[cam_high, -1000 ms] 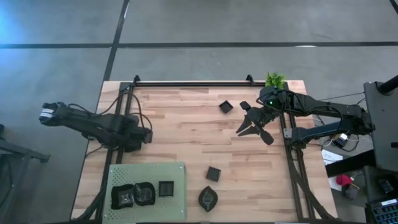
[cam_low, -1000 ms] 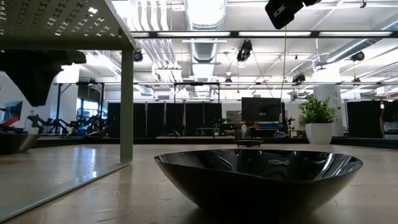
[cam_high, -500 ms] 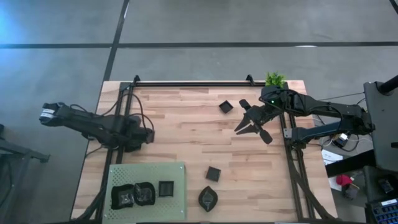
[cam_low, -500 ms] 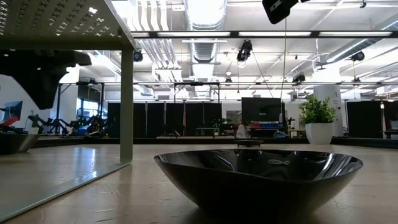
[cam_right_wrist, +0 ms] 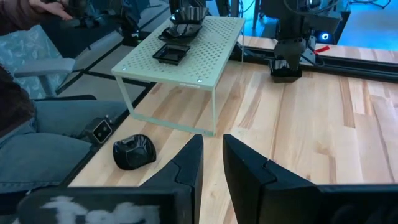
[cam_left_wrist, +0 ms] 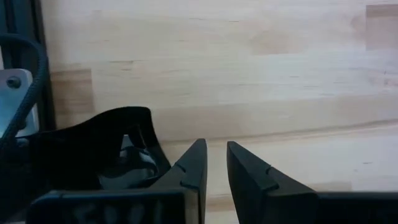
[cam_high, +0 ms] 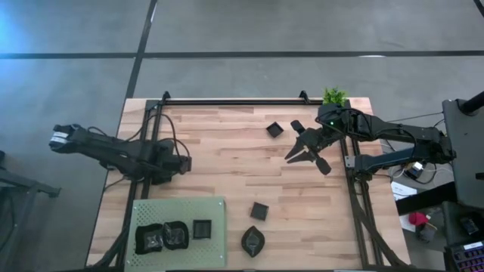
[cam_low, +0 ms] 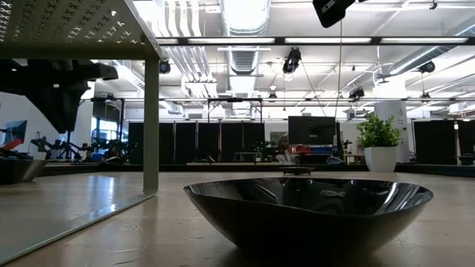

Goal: Pick & Place Mini shaped plates
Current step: Stack the black distorted square plate on top of the other black distorted square plate on the shelf

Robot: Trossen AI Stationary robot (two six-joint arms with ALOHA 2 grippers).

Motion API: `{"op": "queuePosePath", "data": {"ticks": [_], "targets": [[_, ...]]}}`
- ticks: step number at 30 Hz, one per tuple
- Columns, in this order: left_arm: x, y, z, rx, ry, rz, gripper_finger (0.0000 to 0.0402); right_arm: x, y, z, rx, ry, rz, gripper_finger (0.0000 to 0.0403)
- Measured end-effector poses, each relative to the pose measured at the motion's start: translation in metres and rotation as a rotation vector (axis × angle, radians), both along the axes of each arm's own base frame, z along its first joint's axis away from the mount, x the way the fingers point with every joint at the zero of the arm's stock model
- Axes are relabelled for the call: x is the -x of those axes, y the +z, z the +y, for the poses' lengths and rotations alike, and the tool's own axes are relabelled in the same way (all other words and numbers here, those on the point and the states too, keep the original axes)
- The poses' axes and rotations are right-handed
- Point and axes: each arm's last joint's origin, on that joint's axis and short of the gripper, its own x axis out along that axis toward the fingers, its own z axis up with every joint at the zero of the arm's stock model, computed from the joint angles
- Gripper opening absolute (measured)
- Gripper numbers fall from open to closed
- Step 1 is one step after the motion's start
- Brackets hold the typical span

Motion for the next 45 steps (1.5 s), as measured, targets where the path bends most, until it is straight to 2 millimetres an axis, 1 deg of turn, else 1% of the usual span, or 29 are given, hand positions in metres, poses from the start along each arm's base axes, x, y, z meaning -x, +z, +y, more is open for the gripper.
{"op": "queuePosePath", "data": {"ticks": [6,15,26,35,42,45], "targets": [[-0.015,-0.012,-0.002,-0.014,-0.044,0.042,0.0055,0.000,0.001,0.000,0.008,0.003,-0.011,0.0057],[-0.023,-0.027,-0.004,-0.002,-0.011,0.160,0.0055,0.000,0.001,0.000,0.009,0.004,-0.011,0.0057],[-0.019,-0.034,-0.004,0.007,0.075,0.270,0.0055,0.000,0.001,0.000,0.008,0.003,-0.011,0.0057],[-0.018,-0.046,-0.004,0.028,0.102,0.327,0.0055,0.000,0.001,0.000,0.004,0.002,-0.009,0.0057],[-0.018,-0.048,-0.004,0.031,0.116,0.322,0.0055,0.000,0.001,0.000,0.004,0.001,-0.008,0.0057],[-0.016,-0.053,-0.004,0.030,0.125,0.317,0.0055,0.000,0.001,0.000,0.004,0.001,-0.008,0.0057]]}}
